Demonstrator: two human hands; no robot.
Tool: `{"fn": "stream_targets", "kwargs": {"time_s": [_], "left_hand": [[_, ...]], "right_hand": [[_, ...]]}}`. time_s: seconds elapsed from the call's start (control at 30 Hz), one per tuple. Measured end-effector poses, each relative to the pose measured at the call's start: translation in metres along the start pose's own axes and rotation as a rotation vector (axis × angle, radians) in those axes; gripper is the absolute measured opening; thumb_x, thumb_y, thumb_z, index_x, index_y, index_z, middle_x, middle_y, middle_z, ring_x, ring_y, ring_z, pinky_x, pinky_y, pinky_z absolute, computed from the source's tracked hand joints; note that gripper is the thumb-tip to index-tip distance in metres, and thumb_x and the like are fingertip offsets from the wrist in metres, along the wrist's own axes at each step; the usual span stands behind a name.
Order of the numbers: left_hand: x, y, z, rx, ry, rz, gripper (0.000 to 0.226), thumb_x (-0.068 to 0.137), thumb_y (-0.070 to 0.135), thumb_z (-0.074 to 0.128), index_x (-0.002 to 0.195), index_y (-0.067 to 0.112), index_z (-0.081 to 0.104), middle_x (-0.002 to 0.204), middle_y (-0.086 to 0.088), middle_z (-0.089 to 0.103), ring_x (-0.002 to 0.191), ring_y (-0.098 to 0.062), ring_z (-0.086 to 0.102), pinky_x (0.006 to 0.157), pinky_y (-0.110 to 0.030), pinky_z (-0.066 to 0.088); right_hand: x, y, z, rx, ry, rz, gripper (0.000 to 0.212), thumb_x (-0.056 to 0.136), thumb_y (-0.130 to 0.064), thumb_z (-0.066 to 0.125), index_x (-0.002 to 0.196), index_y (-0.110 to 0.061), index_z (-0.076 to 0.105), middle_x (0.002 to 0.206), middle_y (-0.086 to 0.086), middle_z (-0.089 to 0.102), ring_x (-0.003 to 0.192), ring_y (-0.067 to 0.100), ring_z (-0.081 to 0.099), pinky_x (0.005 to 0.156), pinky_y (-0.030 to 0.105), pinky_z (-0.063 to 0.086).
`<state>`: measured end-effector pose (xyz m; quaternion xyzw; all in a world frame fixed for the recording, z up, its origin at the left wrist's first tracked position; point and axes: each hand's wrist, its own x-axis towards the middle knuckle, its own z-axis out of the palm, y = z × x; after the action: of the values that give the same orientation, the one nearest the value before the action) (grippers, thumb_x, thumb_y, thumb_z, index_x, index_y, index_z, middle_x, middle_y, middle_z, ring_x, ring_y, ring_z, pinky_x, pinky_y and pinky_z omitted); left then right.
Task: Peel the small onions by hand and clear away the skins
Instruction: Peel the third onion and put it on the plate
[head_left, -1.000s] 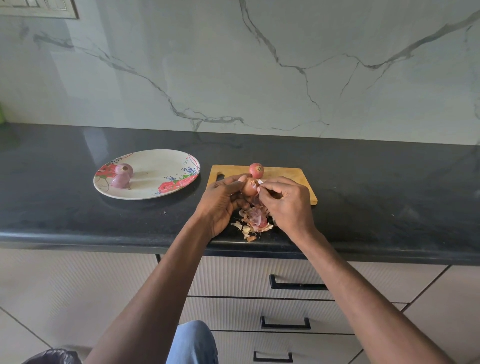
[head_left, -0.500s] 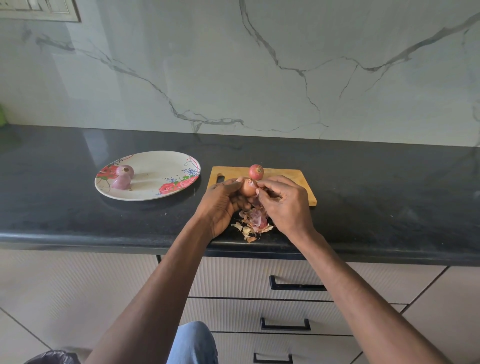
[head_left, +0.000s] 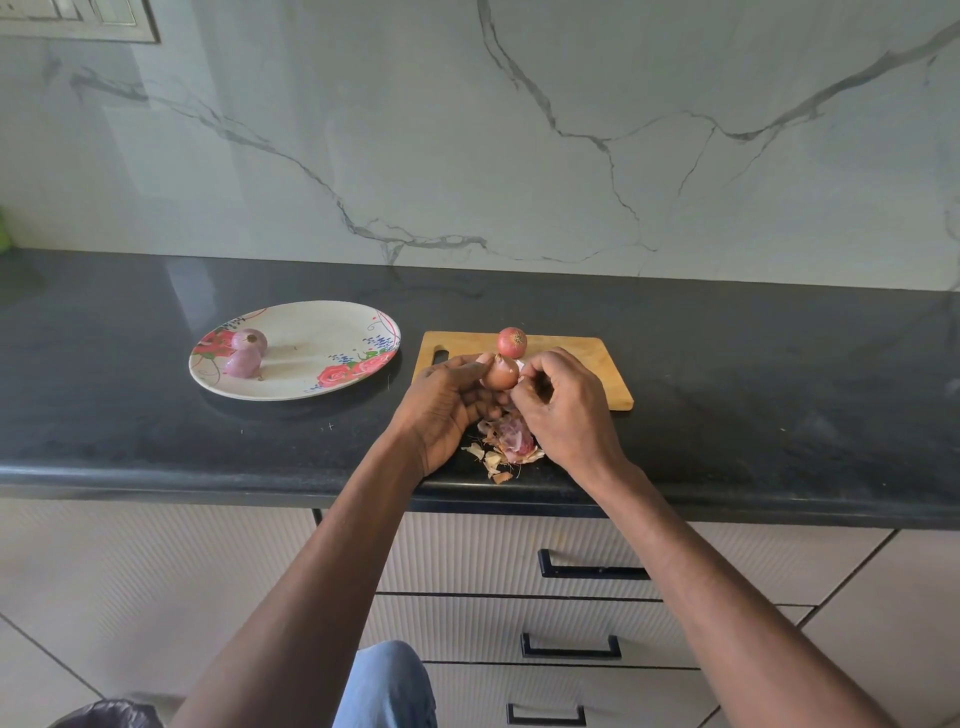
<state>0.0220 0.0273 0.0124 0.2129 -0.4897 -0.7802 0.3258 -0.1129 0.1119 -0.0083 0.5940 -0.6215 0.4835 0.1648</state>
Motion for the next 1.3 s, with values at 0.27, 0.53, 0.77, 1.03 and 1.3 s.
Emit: {"fn": "stream_targets", "kwargs": {"time_s": [0.27,0.53,0.77,1.03,1.3], "left_hand": [[0.0,-0.001,-0.001,-0.022,0.012,0.0,0.012,0.1,0.01,0.057,0.104,0.001,0.064,0.088,-0.015,0.071,0.069,-0.018,0.065,0.057,-0.023,0.053],[-0.003,-0.001,0.0,-0.023,-0.025,0.031,0.034,0.078,0.018,0.07,0.108,0.001,0.066,0.091,-0.016,0.073,0.075,-0.021,0.071,0.065,-0.025,0.057],[-0.003,-0.003,0.002,-0.014,-0.019,0.038,0.032,0.087,0.011,0.069,0.115,-0.001,0.062,0.093,-0.013,0.073,0.077,-0.018,0.071,0.065,-0.025,0.059],[-0.003,-0.001,0.001,-0.041,-0.004,0.028,0.015,0.101,0.009,0.055,0.111,-0.001,0.061,0.087,-0.015,0.072,0.068,-0.018,0.07,0.058,-0.024,0.057],[-0.002,0.001,0.001,-0.091,0.013,0.008,0.009,0.1,0.006,0.056,0.106,-0.001,0.058,0.081,-0.017,0.072,0.063,-0.02,0.07,0.06,-0.026,0.06]], "right_hand": [[0.0,0.003,-0.003,0.102,0.047,-0.011,0.023,0.086,-0.001,0.076,0.109,0.0,0.076,0.102,0.007,0.069,0.094,0.004,0.06,0.083,0.009,0.049],[0.002,0.005,-0.001,0.076,0.015,0.026,0.002,0.087,-0.003,0.073,0.089,-0.002,0.073,0.092,0.003,0.068,0.084,0.01,0.062,0.074,0.016,0.052],[0.001,0.005,0.005,0.003,-0.031,0.045,0.014,0.086,-0.005,0.067,0.079,-0.007,0.055,0.082,0.0,0.054,0.07,0.008,0.046,0.06,0.009,0.038],[0.0,0.009,0.005,-0.033,0.03,0.044,0.021,0.086,-0.001,0.071,0.084,-0.009,0.052,0.084,0.001,0.053,0.07,0.009,0.048,0.06,0.02,0.043],[0.0,0.004,-0.005,0.096,0.067,-0.057,0.026,0.081,-0.002,0.08,0.106,-0.004,0.076,0.106,0.008,0.064,0.095,0.002,0.058,0.084,0.006,0.045]]}}
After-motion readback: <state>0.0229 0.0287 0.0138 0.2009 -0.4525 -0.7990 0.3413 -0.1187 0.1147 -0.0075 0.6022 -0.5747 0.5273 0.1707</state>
